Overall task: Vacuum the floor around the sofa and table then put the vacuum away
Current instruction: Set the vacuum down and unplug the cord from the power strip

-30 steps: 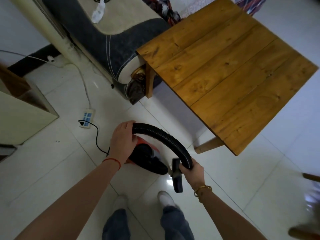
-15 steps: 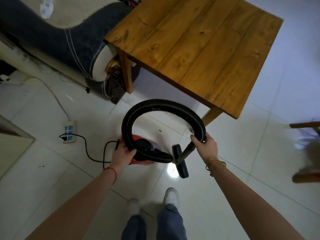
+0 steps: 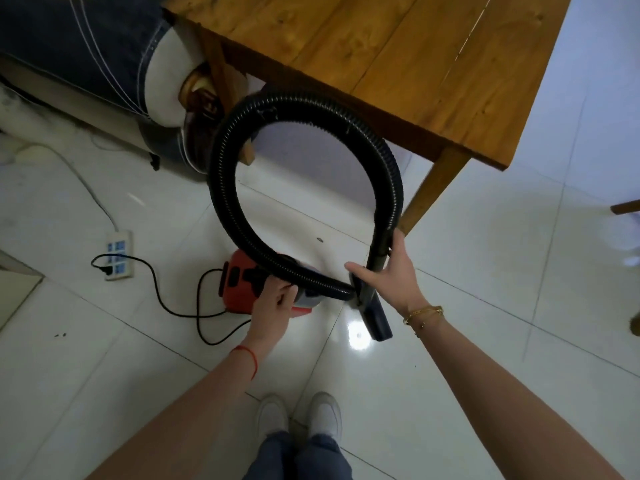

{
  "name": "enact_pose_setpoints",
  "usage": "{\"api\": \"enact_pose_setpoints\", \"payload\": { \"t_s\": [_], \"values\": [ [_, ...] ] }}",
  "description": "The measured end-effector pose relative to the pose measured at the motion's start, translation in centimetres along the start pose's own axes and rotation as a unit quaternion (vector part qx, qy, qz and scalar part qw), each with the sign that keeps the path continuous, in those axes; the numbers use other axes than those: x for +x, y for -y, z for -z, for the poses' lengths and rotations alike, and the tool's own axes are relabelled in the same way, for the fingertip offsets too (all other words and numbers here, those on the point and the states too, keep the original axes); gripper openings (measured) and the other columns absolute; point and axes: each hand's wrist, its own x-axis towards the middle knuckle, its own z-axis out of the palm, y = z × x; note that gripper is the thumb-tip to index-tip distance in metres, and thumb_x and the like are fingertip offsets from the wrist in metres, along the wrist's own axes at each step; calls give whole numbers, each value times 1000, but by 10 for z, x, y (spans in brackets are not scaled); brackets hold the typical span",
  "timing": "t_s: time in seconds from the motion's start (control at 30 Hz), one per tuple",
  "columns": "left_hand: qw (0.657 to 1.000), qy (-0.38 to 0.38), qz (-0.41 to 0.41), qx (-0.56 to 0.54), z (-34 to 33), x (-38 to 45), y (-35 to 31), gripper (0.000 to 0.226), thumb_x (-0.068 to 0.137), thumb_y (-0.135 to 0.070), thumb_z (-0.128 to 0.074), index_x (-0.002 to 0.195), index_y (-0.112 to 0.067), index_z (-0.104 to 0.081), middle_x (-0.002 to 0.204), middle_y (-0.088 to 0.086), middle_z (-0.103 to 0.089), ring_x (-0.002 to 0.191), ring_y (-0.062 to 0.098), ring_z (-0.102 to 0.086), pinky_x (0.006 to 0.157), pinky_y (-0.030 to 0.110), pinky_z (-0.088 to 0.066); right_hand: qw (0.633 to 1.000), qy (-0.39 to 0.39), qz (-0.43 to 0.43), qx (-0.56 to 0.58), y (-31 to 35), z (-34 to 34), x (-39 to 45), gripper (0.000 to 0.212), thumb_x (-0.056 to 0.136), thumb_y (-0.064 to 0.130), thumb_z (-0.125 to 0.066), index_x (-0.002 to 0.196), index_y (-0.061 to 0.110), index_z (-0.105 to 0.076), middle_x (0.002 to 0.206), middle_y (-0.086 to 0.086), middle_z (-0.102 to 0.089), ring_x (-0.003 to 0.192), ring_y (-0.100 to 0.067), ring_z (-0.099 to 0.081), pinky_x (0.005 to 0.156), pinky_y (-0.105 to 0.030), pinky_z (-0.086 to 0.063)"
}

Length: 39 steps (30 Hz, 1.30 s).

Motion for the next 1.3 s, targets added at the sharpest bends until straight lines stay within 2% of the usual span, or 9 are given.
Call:
{"api": "enact_pose_setpoints", "payload": {
  "t_s": [0.07, 0.2, 0.47, 0.6, 0.7, 0.87, 1.0, 1.13, 1.3],
  "values": [
    [1000, -7, -23, -5, -5, 3, 2, 32, 100, -21, -45, 131, -13, -50, 112, -20, -53, 108, -1, -50, 74, -8, -33, 999, 13, 27, 13, -12, -16, -2, 100, 66, 40, -84, 143, 29, -21, 129, 15, -40, 114, -7, -45, 91, -14, -45],
    [998, -4, -65, -27, -10, 9, 10, 28, 99, -20, -48, 128, -20, -46, 117, -12, -57, 103, -6, -54, 65, -3, -42, 997, 16, 80, 4, -35, -47, 4, 110, 63, 39, -88, 145, 36, -14, 138, 24, -28, 127, -16, -45, 105, -45, -45],
    [981, -43, -186, 37, -12, 50, 45, 17, 98, -14, -49, 113, -7, -56, 100, 3, -66, 96, 8, -62, 85, 15, -47, 987, -50, 144, -47, -70, -86, 28, 133, 58, 49, -88, 153, 22, 2, 147, 12, -21, 139, -3, -24, 115, -27, -27],
    [962, -31, -251, 106, -14, 68, 57, 23, 100, -15, -42, 117, -9, -56, 106, 1, -64, 102, 11, -59, 91, 24, -45, 980, -113, 159, -42, -89, -102, 45, 120, 66, 26, -83, 152, 20, 0, 144, 12, -23, 134, -4, -29, 112, -33, -36],
    [942, -46, -277, 184, -6, 81, 78, 32, 100, -18, -43, 130, -15, -52, 125, -4, -57, 118, 8, -49, 102, 14, -31, 967, -156, 200, -37, -99, -111, 58, 109, 63, 22, -79, 149, 18, -12, 136, 4, -31, 128, -18, -41, 102, -44, -46],
    [923, -104, -251, 272, 9, 105, 145, 37, 100, -23, -42, 135, -13, -50, 137, 1, -52, 129, 14, -43, 111, 26, -29, 955, -189, 224, -49, -107, -125, 76, 83, 61, 21, -78, 131, 19, -34, 114, 6, -39, 97, -3, -46, 80, -22, -48],
    [924, -113, -225, 288, 16, 120, 193, 58, 95, -42, -24, 141, -11, -43, 141, 6, -48, 132, 18, -41, 114, 34, -31, 948, -208, 236, -51, -107, -135, 89, 75, 61, 23, -76, 125, 22, -38, 110, 5, -44, 88, -4, -49, 68, -24, -47],
    [930, -146, -212, 263, 14, 121, 215, 57, 101, -40, -31, 150, -11, -26, 152, 5, -34, 140, 18, -31, 115, 36, -29, 943, -209, 255, -49, -108, -139, 95, 70, 62, 26, -75, 122, 22, -41, 109, 2, -49, 90, -8, -54, 68, -23, -47],
    [936, -176, -171, 252, 20, 119, 235, 44, 98, -41, -33, 136, -20, -41, 123, 1, -56, 115, 19, -54, 93, 34, -47, 943, -220, 250, -29, -110, -141, 91, 67, 63, 25, -75, 121, 26, -42, 104, 8, -55, 90, -8, -57, 69, -25, -50]
  ]
}}
